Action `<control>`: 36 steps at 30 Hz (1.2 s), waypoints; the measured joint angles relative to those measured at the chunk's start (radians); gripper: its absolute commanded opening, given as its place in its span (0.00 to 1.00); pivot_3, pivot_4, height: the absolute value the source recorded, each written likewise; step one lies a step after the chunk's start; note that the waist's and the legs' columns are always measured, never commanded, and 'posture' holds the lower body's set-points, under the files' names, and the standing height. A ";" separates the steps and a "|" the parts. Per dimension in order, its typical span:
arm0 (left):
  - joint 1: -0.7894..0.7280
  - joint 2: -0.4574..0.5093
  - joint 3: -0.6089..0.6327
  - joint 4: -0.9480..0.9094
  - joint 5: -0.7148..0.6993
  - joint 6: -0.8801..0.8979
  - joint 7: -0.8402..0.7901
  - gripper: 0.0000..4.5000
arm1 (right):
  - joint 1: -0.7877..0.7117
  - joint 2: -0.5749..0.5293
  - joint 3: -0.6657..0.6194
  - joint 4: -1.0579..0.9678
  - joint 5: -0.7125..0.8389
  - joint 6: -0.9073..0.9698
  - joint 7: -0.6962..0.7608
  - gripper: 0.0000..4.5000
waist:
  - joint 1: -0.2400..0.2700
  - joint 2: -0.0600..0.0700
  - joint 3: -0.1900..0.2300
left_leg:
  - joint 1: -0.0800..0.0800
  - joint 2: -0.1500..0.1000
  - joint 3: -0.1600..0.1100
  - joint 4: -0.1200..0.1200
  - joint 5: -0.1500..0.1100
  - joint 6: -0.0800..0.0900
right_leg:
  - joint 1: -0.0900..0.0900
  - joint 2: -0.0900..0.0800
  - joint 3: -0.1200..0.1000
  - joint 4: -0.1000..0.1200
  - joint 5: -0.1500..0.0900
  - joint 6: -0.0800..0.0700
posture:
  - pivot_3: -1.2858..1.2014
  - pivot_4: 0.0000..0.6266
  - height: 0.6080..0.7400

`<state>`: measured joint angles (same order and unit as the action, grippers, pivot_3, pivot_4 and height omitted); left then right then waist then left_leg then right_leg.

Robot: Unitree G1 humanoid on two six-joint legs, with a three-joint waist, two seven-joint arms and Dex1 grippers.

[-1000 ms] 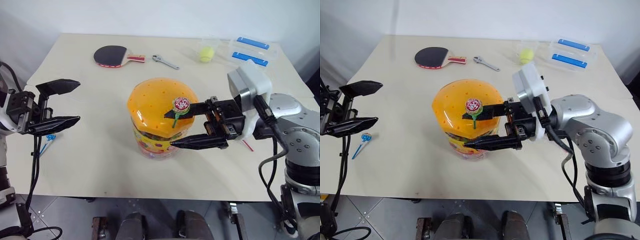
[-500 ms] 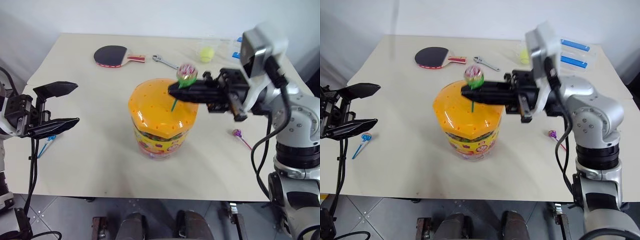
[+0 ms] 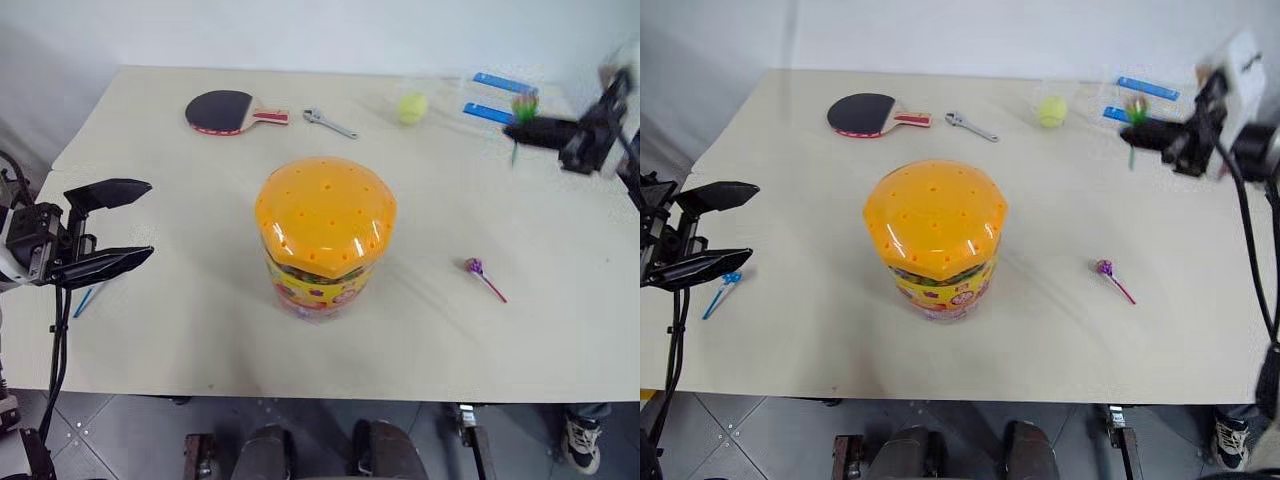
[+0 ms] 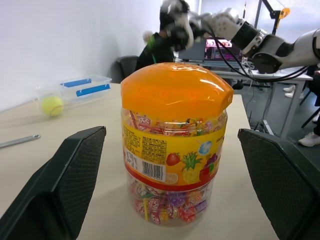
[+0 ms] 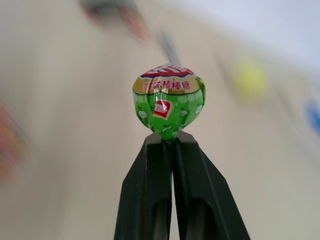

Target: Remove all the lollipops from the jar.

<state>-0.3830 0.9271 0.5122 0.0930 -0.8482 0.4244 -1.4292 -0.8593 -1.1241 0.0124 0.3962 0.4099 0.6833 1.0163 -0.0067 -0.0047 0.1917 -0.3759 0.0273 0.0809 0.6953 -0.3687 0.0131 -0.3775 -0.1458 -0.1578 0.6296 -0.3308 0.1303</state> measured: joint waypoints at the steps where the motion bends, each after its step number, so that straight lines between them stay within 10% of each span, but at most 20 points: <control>1: 0.004 0.001 -0.001 0.003 0.008 0.000 0.001 1.00 | 0.028 -0.009 0.032 0.060 -0.051 -0.021 0.005 0.00 | 0.000 0.000 0.000 | 0.000 0.000 0.000 0.000 0.000 0.000 | 0.000 0.000 0.000 0.000 0.000 0.000 | 0.52 0.24 1.00; 13: 0.047 -0.009 -0.011 0.005 0.106 -0.029 0.124 1.00 | -0.017 0.111 0.107 0.571 -0.320 -0.172 -0.124 0.00 | -0.024 0.005 0.003 | 0.000 0.002 0.003 0.000 0.000 0.000 | -0.002 0.000 0.001 0.000 0.000 0.000 | 0.52 0.24 1.00; 18: 0.080 -0.023 -0.003 -0.010 0.121 -0.034 0.198 1.00 | -0.012 0.120 0.068 0.581 -0.332 -0.181 -0.110 0.42 | -0.022 0.005 0.003 | 0.000 0.002 0.002 0.000 0.000 0.000 | -0.002 -0.001 0.001 0.000 0.000 0.000 | 0.52 0.24 1.00; 26: 0.129 -0.059 0.025 -0.038 0.110 -0.047 0.230 1.00 | 0.139 0.035 -0.044 0.351 -0.271 -0.110 -0.008 0.98 | -0.009 0.006 0.003 | -0.001 0.002 0.001 0.001 0.000 0.000 | -0.001 -0.002 0.001 0.000 0.000 0.000 | 0.52 0.24 1.00; 36: 0.154 -0.123 0.019 -0.052 0.100 -0.042 0.261 1.00 | 0.599 0.095 -0.370 -0.379 0.068 -0.097 0.205 0.99 | 0.009 0.004 0.002 | 0.001 0.002 0.000 0.002 -0.001 -0.001 | 0.001 0.001 0.000 0.000 0.000 0.000 | 0.52 0.24 1.00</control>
<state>-0.2291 0.8039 0.5310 0.0408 -0.7484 0.3824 -1.1678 -0.2602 -1.0294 -0.3576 0.0175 0.4783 0.5859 1.2215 0.0019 -0.0003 0.1937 -0.3750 0.0296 0.0805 0.6972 -0.3694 0.0118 -0.3761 -0.1446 -0.1576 0.6298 -0.3307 0.1305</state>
